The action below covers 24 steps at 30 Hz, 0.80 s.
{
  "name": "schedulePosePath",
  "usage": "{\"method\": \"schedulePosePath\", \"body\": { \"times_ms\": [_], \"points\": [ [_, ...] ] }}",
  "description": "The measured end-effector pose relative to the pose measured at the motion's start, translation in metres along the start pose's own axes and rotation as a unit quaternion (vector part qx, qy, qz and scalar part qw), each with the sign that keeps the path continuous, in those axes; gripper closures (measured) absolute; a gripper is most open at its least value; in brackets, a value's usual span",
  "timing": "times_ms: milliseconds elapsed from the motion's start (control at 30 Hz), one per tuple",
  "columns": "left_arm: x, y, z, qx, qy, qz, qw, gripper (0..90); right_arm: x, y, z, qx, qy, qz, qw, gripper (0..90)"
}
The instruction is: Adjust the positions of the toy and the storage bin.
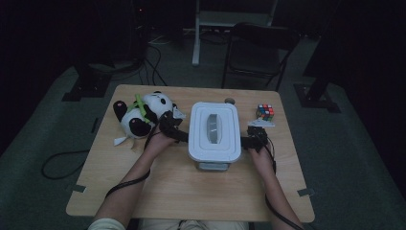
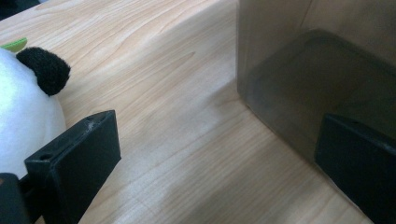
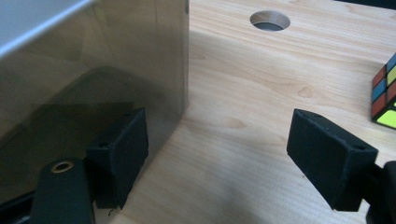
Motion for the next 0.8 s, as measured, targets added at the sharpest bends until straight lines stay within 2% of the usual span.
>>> {"method": "schedulePosePath", "body": {
  "times_ms": [233,467,633,800],
  "points": [
    [-0.007,-0.006,-0.007,0.003,0.001,0.008,1.0000,1.0,0.007,-0.005,-0.007,0.004,0.000,-0.013,0.9999,20.3],
    [-0.013,-0.012,-0.014,0.005,0.000,0.012,0.9999,1.0,0.013,-0.012,-0.014,0.002,0.008,-0.008,0.9999,21.0],
    [-0.017,-0.015,-0.019,0.007,0.005,0.021,0.9997,1.0,0.017,-0.015,-0.018,0.002,0.006,-0.013,0.9999,21.0],
    [-0.020,-0.018,-0.022,0.007,0.004,0.023,0.9997,1.0,0.020,-0.020,-0.021,-0.002,0.014,-0.004,0.9999,21.3]
  ]
}}
Point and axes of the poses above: each handheld gripper's, and its own axes: z roughly forward along the jaws, y roughly out of its top, x roughly to its left, the point moved 2 cm from there along z, roughly forward along the jaws, and after that the axes turned 4 degrees about x, right-handed, at the moved point
